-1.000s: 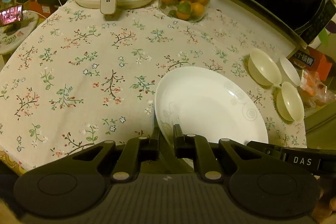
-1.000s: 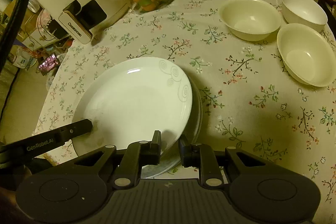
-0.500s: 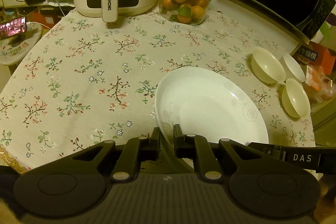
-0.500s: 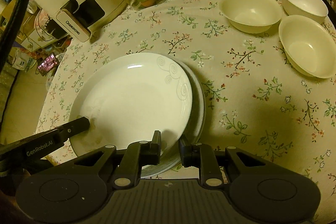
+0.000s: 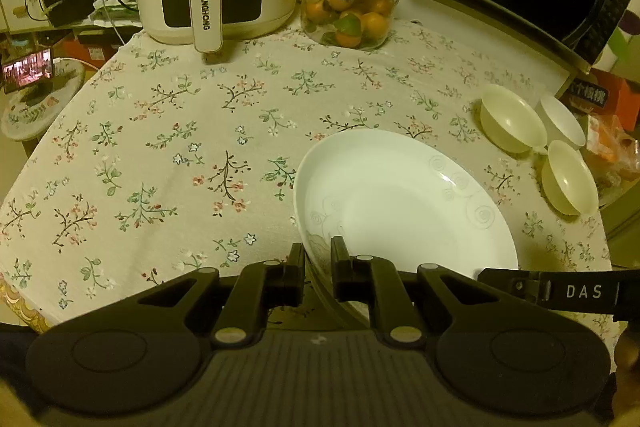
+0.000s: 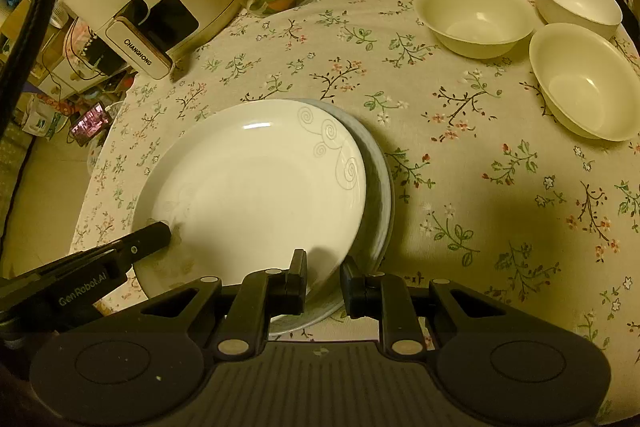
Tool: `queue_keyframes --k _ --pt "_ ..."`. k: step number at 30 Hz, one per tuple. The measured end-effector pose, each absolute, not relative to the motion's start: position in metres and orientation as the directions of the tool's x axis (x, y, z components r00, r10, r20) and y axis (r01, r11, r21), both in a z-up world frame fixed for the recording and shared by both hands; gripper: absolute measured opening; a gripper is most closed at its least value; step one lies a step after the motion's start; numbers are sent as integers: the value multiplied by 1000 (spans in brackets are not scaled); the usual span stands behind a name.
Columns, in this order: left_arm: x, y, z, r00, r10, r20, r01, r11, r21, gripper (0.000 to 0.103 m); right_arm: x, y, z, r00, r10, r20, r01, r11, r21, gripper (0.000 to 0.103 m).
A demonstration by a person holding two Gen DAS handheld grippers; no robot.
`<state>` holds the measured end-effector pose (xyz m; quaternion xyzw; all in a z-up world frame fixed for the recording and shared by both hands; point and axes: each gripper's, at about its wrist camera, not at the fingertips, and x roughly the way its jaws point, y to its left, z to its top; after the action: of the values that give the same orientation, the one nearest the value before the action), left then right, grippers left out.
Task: Organize plates and bowls
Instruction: 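Lower the white plate onto the stacked blue plates with both grippers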
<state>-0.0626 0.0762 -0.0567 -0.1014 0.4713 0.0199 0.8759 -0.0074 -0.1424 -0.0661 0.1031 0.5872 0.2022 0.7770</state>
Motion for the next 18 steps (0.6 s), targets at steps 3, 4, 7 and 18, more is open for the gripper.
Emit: queue_keyframes --k 3,4,7,18 --pt "-63 76 -57 554 -61 -830 -132 978 -160 11 -7 -143 -66 227 435 -871 -191 897 398 18" --pt "-64 76 -56 554 -62 -830 -133 978 -162 11 -7 -143 -66 226 436 -871 -190 897 399 18" --pt "-64 76 -56 550 -67 -832 -134 977 -167 11 -8 -145 -64 224 436 -872 -191 897 399 18" --pt "-65 71 -58 533 -80 -842 -122 978 -170 11 -9 -146 -61 208 412 -887 -182 907 379 18"
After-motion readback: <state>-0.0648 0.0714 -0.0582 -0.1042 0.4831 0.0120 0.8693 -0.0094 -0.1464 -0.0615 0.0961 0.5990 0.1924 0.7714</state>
